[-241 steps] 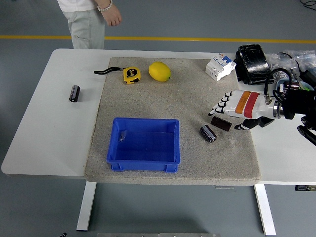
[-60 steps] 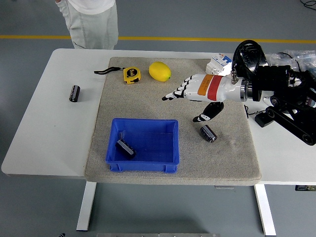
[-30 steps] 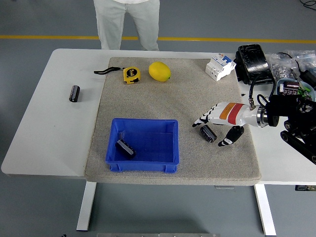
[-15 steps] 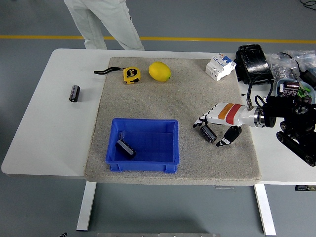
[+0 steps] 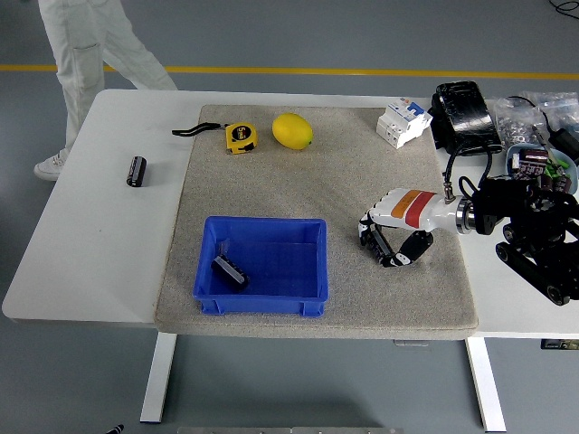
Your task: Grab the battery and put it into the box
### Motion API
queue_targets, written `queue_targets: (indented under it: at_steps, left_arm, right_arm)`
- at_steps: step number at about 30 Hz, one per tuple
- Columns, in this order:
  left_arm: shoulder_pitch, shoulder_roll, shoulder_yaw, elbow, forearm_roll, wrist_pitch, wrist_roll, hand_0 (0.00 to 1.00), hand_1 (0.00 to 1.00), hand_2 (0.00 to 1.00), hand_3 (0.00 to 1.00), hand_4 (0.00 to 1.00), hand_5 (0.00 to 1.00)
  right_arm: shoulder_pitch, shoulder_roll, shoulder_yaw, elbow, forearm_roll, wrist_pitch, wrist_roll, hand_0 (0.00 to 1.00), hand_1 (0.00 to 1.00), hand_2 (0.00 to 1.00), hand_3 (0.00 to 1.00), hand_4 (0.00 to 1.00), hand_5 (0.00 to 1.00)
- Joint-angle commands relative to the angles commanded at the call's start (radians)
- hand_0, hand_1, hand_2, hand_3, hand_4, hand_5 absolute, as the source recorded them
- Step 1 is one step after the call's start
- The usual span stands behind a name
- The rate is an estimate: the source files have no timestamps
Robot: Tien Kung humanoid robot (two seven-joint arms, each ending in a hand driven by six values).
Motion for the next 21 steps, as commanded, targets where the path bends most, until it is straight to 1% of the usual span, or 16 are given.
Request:
queue_targets:
  at_steps: [11,15,21]
  left_arm:
    - [-0.001,0.0,0.002,0.0,-0.005,0.0,-0.001,0.738,0.844,0.859,0.676,0.775,0.631]
    - [-0.001,0.0,0.003,0.0,-0.007,-0.001,-0.001,0.738,0.844,0.859,0.676,0.775,0.631]
    - [-0.001,0.001,0.003,0.0,-0.009,-0.001,-0.002,0.738,0.844,0.858,0.676,0.774,0.631]
  right_arm:
    - [0.007,0.002,-0.002,-0.012,0.004,-0.001,-0.009,0.471,0.418,0.464,0.468,0.65,0.016]
    - [0.016,-0.006,0.004,-0.005,0.004,-0.001,-0.009,0.471,0.418,0.464,0.468,0.65,0.016]
    - [0.05,-0.032,0.045,0.027,-0.004,0.003,-0.005,0.465,0.417,0.463,0.468,0.651,0.022]
